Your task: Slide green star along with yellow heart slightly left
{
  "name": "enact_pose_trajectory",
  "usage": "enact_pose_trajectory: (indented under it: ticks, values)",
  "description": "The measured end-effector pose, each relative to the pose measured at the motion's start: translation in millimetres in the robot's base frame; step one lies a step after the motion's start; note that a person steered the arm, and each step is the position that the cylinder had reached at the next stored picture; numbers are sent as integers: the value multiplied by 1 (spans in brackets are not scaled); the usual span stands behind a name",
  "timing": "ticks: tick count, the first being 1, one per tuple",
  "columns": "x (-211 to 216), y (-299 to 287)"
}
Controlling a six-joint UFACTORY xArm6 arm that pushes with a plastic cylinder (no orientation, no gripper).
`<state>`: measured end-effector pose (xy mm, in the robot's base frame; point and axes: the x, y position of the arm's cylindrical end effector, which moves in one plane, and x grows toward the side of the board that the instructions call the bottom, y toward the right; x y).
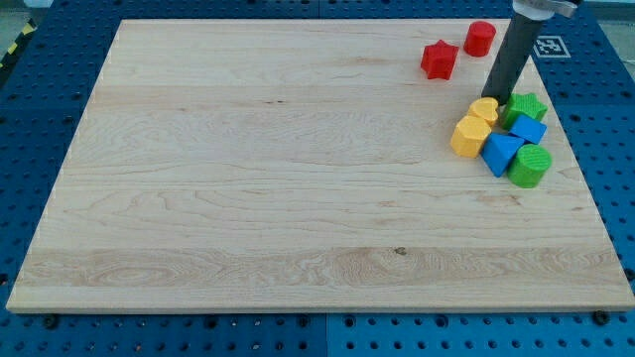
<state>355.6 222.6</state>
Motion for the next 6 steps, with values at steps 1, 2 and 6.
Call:
enact_pose_trajectory:
  ticks: [1,2,6]
  values:
    - [-9,8]
    - [7,63]
    - [39,72]
